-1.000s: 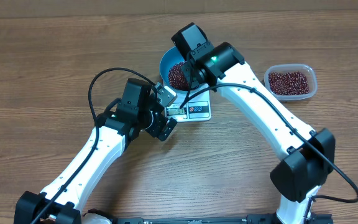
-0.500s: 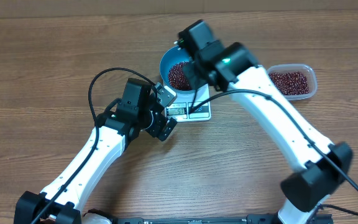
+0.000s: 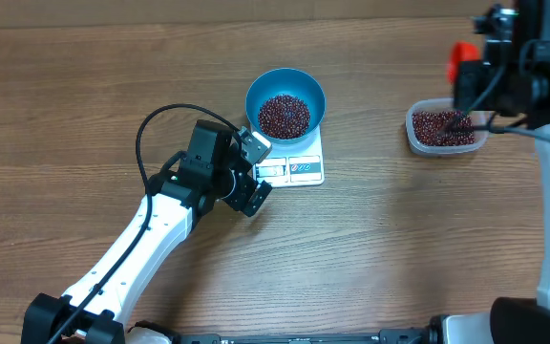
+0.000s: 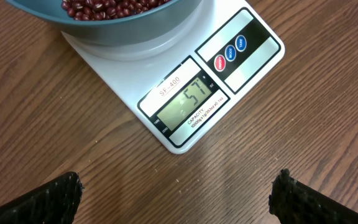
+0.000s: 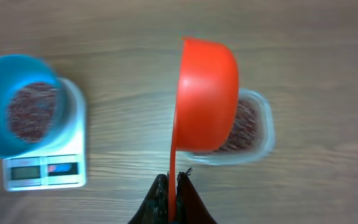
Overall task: Scoop item into bowl and weigh 150g on scale
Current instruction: 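Return the scoop right and dip it into the bean tub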
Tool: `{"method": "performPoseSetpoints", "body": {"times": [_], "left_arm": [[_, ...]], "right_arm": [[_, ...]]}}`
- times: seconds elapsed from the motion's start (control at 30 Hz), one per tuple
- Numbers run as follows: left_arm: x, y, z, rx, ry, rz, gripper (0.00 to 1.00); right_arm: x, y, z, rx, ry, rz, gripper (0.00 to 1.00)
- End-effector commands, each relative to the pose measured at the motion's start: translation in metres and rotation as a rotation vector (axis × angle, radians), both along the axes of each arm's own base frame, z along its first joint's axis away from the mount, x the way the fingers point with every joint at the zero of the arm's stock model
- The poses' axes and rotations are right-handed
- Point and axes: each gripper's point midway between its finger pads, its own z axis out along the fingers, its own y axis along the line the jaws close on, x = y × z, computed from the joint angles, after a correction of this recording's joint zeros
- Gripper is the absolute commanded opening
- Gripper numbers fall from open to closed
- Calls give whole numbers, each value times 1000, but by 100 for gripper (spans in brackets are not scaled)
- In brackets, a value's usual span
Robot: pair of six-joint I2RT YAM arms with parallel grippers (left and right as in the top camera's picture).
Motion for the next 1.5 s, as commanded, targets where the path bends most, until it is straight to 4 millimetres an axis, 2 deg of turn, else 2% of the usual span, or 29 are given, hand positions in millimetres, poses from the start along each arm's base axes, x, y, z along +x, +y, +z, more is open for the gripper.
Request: {"method": "performPoseSetpoints", "body": {"times": [0.0, 0.1, 0.17, 0.33, 0.47, 0.7, 0.8, 1.1, 1.3, 1.47], "left_arm": [[-3, -1, -6, -5, 22, -1, 100], [-3, -1, -6, -5, 22, -1, 100], [-3, -1, -6, -5, 22, -1, 100], [-3, -1, -6, -5, 22, -1, 100], [-3, -1, -6, -5, 22, -1, 100], [-3, -1, -6, -5, 22, -1, 99], [-3, -1, -6, -5, 22, -1, 100], [-3, -1, -6, -5, 22, -1, 100], [-3, -1, -6, -5, 22, -1, 100], [-3, -1, -6, -5, 22, -1, 100]], "right_arm": [[6, -28, -41, 1, 95, -42, 4], [15, -44, -71, 8, 150, -74, 4], [18, -46, -89, 8, 191, -67, 4], [22, -47, -128, 12, 297, -43, 4], [17, -46, -160, 19, 377, -28, 4], [15, -45, -201, 33, 448, -26, 4], [14, -42, -209, 53, 462, -19, 4], [11, -9, -225, 238, 509, 69, 4], [9, 3, -218, 374, 499, 79, 4], [12, -6, -207, 519, 455, 44, 4]]}}
